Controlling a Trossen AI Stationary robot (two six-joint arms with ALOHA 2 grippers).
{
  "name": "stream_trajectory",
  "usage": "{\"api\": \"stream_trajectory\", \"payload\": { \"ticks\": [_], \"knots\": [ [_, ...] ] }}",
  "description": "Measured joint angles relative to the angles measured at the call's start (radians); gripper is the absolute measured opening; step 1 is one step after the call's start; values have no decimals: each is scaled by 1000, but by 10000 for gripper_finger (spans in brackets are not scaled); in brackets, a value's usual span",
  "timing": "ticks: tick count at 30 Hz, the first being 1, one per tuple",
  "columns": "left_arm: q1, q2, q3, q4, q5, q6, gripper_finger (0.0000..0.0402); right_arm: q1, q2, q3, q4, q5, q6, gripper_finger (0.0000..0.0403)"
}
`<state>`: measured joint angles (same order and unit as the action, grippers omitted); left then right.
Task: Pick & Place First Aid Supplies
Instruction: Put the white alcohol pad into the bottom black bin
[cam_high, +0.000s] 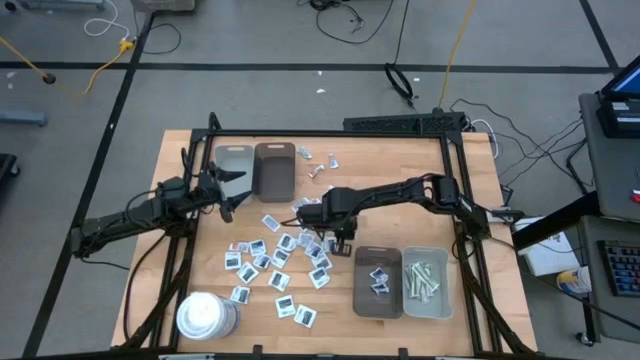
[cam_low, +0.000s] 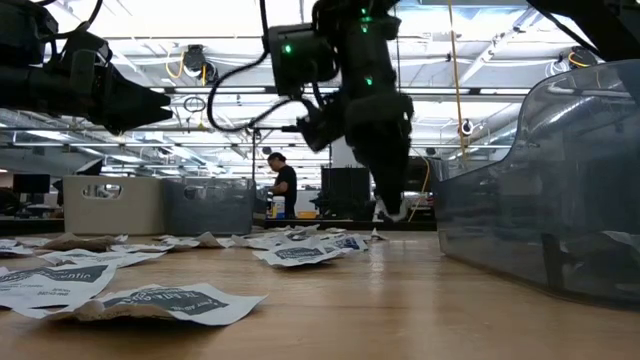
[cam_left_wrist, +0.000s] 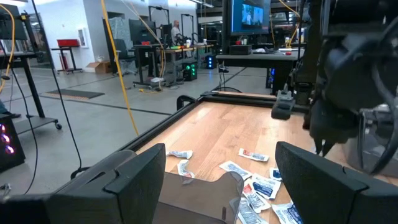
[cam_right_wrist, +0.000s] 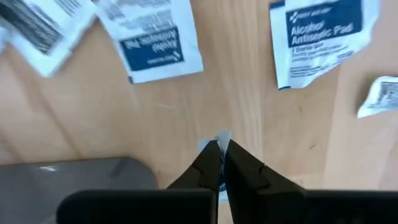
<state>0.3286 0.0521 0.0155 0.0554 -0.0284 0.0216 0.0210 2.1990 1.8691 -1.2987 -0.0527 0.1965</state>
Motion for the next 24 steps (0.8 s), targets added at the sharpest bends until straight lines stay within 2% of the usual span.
{"api": "stream_trajectory", "payload": {
  "ticks": [4,9,14,19,24],
  "knots": [
    [0,0,0,0,0,0,306,-7,-1,77,-83,-3,18,3],
    [0,0,0,0,0,0,306,-9,-65,117,-125,-30,53,3],
    [0,0,0,0,0,0,306,-8,-125,117,-127,-31,100,4],
    [0,0,0,0,0,0,306,8,-132,112,-131,-28,126,4],
    [0,0,0,0,0,0,306,62,-177,25,-103,-32,187,4]
  ]
}}
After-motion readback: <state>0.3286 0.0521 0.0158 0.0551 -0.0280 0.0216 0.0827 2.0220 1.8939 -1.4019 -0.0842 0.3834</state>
